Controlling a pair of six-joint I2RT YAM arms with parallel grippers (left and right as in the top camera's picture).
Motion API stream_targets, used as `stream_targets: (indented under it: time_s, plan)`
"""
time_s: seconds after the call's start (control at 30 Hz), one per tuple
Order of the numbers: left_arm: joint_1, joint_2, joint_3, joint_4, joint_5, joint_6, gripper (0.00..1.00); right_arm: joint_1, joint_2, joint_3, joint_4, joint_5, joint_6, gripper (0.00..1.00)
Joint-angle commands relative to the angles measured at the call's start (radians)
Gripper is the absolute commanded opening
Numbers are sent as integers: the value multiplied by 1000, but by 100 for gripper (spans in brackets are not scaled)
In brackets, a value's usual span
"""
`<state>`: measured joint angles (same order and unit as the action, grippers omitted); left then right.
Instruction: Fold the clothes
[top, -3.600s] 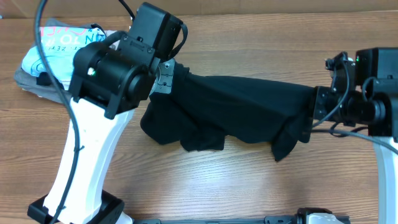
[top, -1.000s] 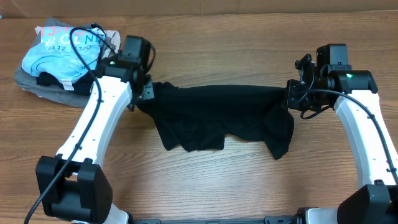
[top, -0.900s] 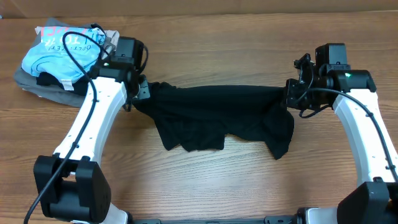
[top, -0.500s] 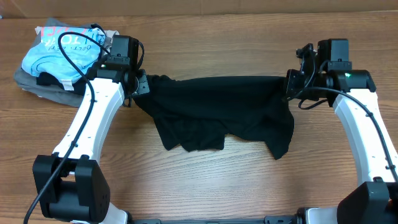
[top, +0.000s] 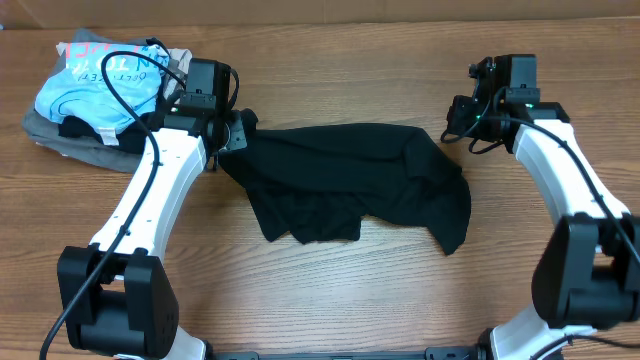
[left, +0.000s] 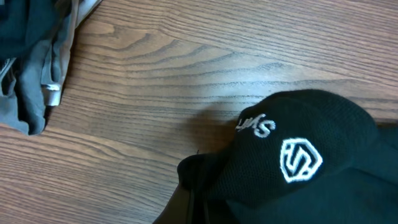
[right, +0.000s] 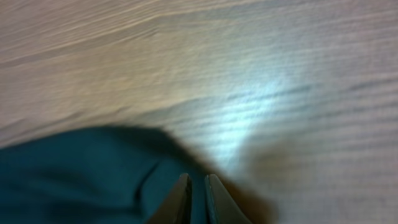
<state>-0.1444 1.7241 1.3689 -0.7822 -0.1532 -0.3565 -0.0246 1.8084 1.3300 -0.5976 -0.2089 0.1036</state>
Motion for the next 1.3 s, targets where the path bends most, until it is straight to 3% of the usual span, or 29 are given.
stream_targets:
  time_s: [0.0, 0.1, 0.23, 0.33, 0.67, 0.8, 1.07, 1.27]
  plan:
    - [-2, 6, -11, 14, -11, 21, 4, -22, 12, 0, 27, 9, 1, 12]
    - [-2, 6, -11, 18, -11, 21, 4, -23, 2, 19, -29, -74, 1, 13]
    - [-2, 6, -11, 21, -11, 21, 4, -10, -10, 32, -177, -198, 1, 39]
    - [-2, 6, -11, 21, -11, 21, 4, 17, -10, 31, -275, -211, -3, 49]
    - [-2, 6, -11, 21, -11, 21, 4, 112, -10, 11, -352, -200, 6, 52]
    - [-2, 6, -11, 23, -10, 20, 4, 130, -10, -43, -338, -154, 91, 52]
    - [-2, 6, -11, 24, -10, 20, 4, 132, -10, -212, -109, -129, 225, 55]
    - [-2, 6, -11, 24, -10, 20, 4, 132, -10, -236, 16, -98, 269, 55]
